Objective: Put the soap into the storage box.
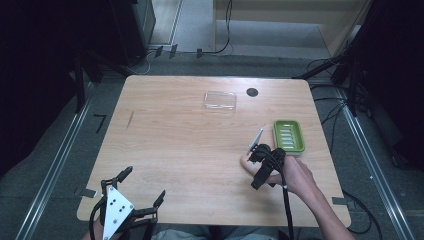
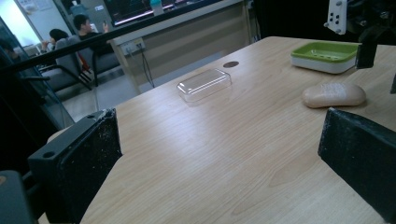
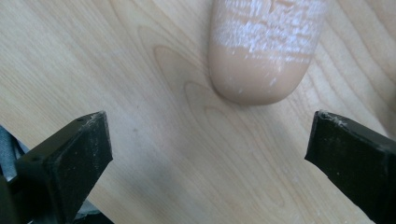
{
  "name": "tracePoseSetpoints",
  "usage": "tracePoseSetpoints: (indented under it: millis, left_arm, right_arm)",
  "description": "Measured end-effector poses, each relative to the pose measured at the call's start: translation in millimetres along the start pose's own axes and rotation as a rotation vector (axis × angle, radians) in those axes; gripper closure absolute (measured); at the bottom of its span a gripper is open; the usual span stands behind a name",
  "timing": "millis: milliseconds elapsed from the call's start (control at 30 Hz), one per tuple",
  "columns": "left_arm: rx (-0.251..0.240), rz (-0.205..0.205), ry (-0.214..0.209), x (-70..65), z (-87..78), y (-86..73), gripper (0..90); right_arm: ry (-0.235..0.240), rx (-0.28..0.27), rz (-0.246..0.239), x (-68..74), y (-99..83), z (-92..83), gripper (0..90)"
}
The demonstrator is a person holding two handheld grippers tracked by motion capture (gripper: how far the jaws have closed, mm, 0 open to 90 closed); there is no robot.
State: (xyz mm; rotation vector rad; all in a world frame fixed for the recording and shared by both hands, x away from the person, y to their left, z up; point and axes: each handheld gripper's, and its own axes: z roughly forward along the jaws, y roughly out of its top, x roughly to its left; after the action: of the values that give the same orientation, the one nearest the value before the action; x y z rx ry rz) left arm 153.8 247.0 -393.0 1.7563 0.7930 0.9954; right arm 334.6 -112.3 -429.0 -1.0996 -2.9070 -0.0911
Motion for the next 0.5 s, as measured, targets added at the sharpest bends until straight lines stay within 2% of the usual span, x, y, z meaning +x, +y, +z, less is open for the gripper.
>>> tracePoseSetpoints:
  millis: [500]
  left_arm:
    - [0.001,-0.001,0.0,0.2,-0.1,-0.2,0.0]
  right_arm:
    - [0.003,-0.005,0.007,-9.5,16.4,0.0,0.0]
